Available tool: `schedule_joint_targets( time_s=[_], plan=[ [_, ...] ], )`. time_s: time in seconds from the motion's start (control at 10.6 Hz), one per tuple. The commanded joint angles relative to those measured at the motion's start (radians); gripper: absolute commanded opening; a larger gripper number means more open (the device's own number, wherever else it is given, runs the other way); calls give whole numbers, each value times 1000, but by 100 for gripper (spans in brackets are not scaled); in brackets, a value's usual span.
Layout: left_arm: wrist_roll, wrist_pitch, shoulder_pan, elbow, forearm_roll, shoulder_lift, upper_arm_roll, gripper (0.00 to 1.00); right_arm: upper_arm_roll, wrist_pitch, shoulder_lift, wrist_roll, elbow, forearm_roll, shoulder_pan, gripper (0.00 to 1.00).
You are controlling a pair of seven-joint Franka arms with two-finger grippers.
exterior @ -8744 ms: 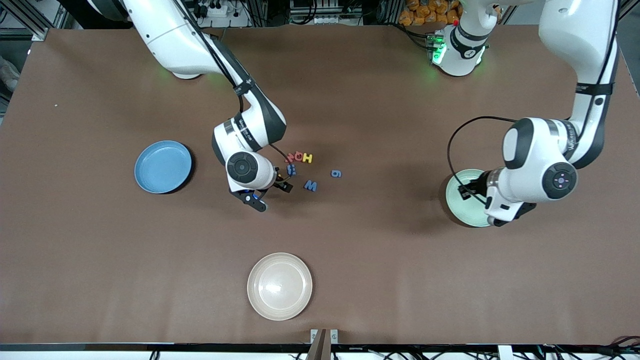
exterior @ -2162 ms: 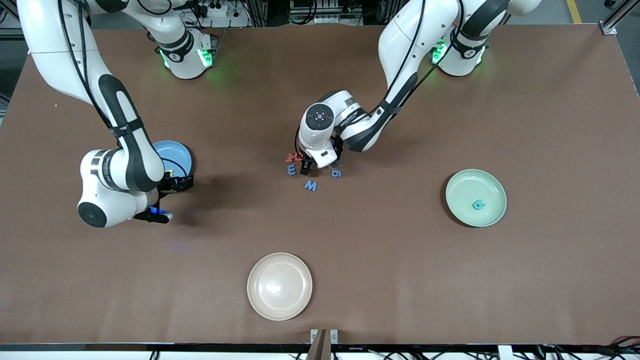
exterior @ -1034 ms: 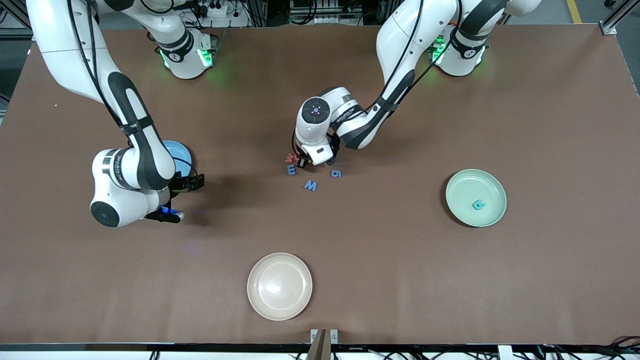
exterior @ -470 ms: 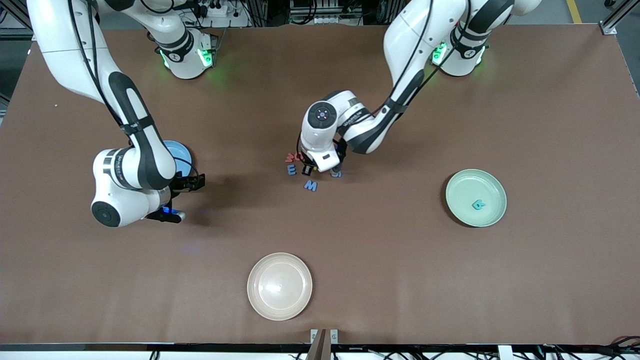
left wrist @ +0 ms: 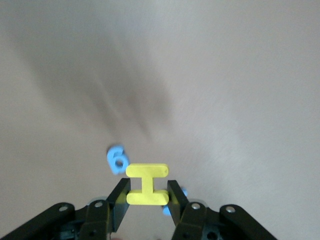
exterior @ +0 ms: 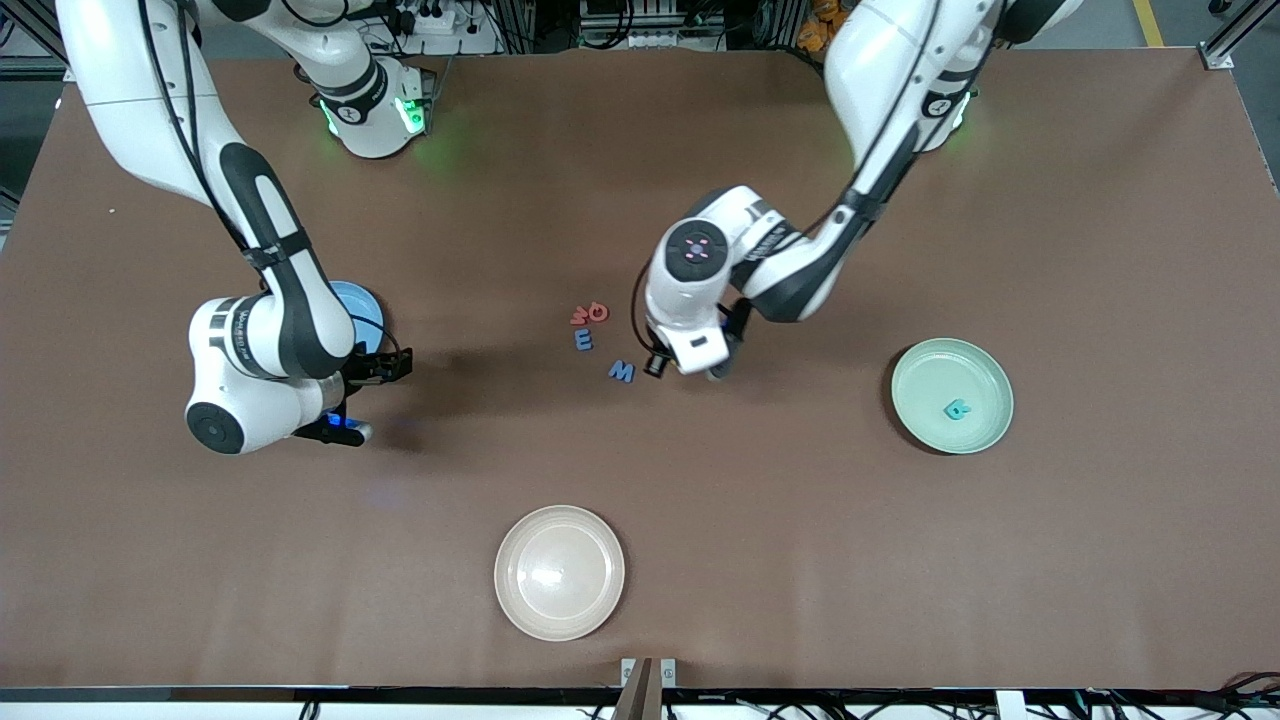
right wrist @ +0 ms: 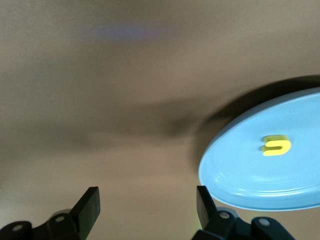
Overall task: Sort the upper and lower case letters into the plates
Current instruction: 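Carry the yellow H to the green plate while the right gripper reaches letters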
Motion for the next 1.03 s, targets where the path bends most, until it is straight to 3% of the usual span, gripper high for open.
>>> schedule_joint_targets(
  time_s=[0.0, 0.56, 0.94],
  plan=[
    [172, -72, 93, -19, 12, -58, -11, 0, -1, -6, -20, 97, 21, 45, 59, 87],
    [646, -254, 327, -57, 12, -131, -11, 0, 0, 22, -12, 241, 49, 115, 133, 87],
    [1040, -326, 528, -107, 12, -159, -10, 0, -3, 112, -9, 408, 51, 141, 278, 88]
  ],
)
